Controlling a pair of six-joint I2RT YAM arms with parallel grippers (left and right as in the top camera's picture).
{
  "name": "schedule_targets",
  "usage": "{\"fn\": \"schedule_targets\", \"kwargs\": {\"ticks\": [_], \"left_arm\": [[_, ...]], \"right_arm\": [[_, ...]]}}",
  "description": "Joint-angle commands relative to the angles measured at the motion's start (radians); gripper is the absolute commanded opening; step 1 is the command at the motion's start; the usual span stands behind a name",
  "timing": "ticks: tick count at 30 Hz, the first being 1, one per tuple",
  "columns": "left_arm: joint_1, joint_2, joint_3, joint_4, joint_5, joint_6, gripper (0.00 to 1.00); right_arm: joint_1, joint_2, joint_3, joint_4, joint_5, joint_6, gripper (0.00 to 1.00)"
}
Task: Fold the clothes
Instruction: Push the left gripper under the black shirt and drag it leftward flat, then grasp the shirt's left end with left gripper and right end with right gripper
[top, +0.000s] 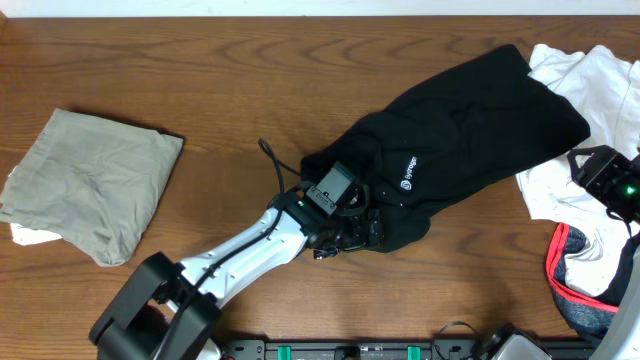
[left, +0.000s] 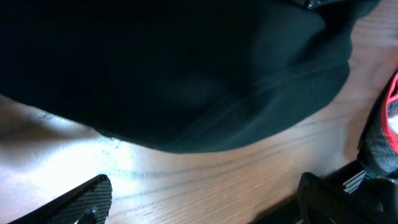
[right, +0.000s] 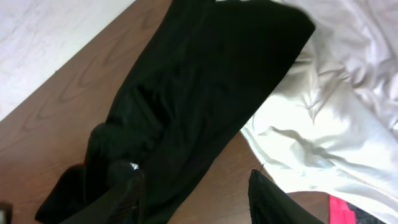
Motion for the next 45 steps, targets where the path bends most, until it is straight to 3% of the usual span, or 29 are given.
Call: {"fn": "schedule_targets", "kwargs": {"ticks": [1, 6, 8, 9, 10, 11, 12, 15, 19, 25, 31, 34, 39, 41, 42, 45], "left_arm": [[-0.001, 0.045, 0.018, 0.002, -0.013, -0.036, 0.95], [0.000, 0.110, 0.018, 0.031, -0.012, -0.079, 0.95], [0.000, 0.126, 0.018, 0.064, -0.012, -0.079, 0.87], [0.000, 0.129, 0.018, 0.077, -0.012, -0.079, 0.74], [0.000, 0.129, 0.018, 0.090, -0.012, -0.078, 0.51], [0.000, 0.129, 0.018, 0.099, -0.012, -0.078, 0.22], [0.000, 0.129, 0.019, 0.103, -0.012, -0.078, 0.06], [0.008, 0.126, 0.019, 0.085, -0.012, -0.057, 0.06], [0.072, 0.077, 0.019, -0.031, -0.041, 0.057, 0.06], [0.338, -0.127, 0.019, -0.282, -0.252, 0.227, 0.06], [0.632, -0.322, 0.019, -0.330, -0.274, 0.286, 0.06], [0.714, -0.365, 0.019, -0.342, -0.284, 0.359, 0.06], [0.806, -0.372, 0.018, -0.357, -0.327, 0.362, 0.07], [0.813, -0.372, 0.018, -0.369, -0.309, 0.364, 0.31], [0.812, -0.372, 0.018, -0.375, -0.299, 0.376, 0.37], [0.812, -0.372, 0.018, -0.411, -0.286, 0.399, 0.40]], "right_arm": [[0.010, -0.005, 0.003, -0.009, -0.015, -0.026, 0.52], [0.010, -0.005, 0.003, -0.013, -0.016, -0.032, 0.52], [0.010, -0.005, 0.003, -0.016, -0.016, -0.032, 0.52], [0.010, -0.005, 0.003, -0.017, -0.016, -0.032, 0.52], [0.010, -0.005, 0.003, -0.018, -0.016, -0.032, 0.52], [0.010, -0.005, 0.003, -0.019, -0.016, -0.032, 0.52], [0.010, -0.005, 0.003, -0.020, -0.016, -0.032, 0.52], [0.010, -0.005, 0.003, -0.023, -0.015, -0.032, 0.52], [0.016, -0.005, 0.003, -0.032, -0.014, -0.052, 0.54], [0.114, -0.005, 0.003, -0.059, 0.096, -0.077, 0.55], [0.240, 0.002, 0.002, -0.073, 0.173, -0.111, 0.61], [0.280, 0.019, 0.001, -0.092, 0.214, -0.111, 0.62], [0.303, 0.074, 0.001, -0.126, 0.220, -0.111, 0.64], [0.306, 0.106, 0.001, -0.152, 0.220, -0.111, 0.64], [0.307, 0.122, 0.001, -0.166, 0.220, -0.118, 0.64], [0.313, 0.182, 0.000, -0.197, 0.220, -0.126, 0.64]]}}
